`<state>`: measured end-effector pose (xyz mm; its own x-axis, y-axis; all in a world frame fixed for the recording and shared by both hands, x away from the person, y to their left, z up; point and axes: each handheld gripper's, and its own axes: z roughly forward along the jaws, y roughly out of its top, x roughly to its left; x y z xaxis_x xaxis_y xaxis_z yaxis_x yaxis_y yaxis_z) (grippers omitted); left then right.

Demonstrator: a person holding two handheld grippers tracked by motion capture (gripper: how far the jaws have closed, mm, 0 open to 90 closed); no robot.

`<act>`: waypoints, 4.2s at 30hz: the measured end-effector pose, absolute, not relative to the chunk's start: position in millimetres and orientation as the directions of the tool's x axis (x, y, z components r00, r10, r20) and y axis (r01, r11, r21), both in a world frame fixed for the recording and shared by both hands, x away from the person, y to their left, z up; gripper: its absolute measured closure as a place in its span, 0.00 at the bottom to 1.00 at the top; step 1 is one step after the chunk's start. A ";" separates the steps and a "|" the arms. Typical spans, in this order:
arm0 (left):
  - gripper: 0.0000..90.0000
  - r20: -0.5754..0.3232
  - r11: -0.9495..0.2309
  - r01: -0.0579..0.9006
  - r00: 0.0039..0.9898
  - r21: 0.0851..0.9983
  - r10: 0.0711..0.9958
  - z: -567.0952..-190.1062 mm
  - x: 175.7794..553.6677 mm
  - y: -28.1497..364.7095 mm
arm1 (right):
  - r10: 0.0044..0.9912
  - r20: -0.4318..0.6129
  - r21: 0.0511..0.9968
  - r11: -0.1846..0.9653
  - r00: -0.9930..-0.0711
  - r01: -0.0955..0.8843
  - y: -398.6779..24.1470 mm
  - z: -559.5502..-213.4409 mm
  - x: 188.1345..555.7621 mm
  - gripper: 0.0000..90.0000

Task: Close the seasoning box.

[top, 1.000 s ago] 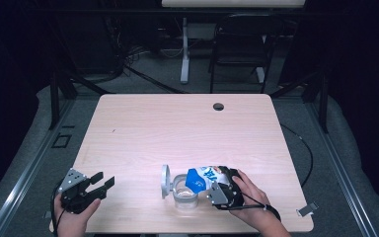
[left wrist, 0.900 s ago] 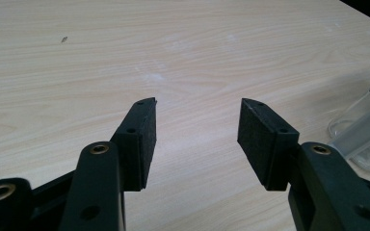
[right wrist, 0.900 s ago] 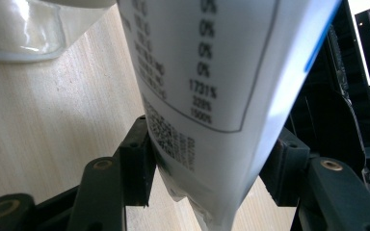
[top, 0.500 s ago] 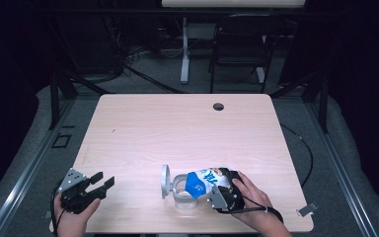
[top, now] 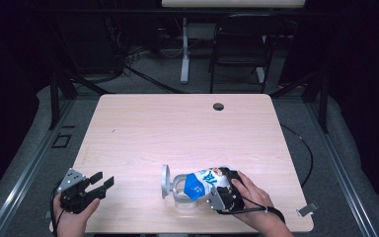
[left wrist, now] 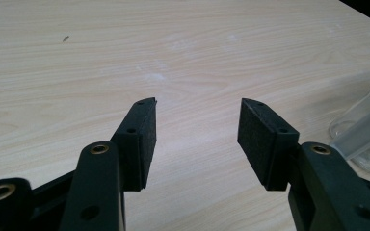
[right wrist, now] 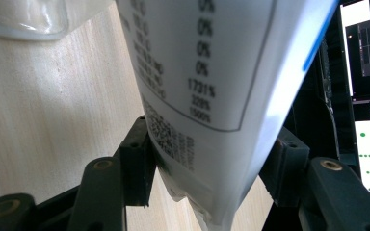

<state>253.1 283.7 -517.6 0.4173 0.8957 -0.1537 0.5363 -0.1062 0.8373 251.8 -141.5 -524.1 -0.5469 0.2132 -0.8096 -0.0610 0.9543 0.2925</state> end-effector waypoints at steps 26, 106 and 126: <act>0.54 -0.158 -0.100 0.536 0.414 0.838 0.897 -517.2 253.0 285.6 | 0.149 -0.835 0.217 0.974 -0.530 -0.068 -137.4 -518.0 252.9 0.51; 0.55 -0.168 -0.086 0.545 0.399 0.834 0.901 -522.3 254.7 289.5 | -0.015 -0.839 0.053 0.993 -0.545 -0.109 -131.3 -501.8 257.6 0.51; 0.55 -0.167 -0.088 0.552 0.395 0.830 0.903 -523.1 255.0 290.6 | -0.022 -0.840 0.040 0.994 -0.542 -0.101 -129.8 -501.8 258.4 0.51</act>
<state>255.0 290.6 -523.1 0.3950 0.9034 -0.1667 0.5515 -0.0881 0.8295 258.4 -129.8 -501.8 -0.5416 -0.0216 -0.8404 -0.1011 0.9941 0.0396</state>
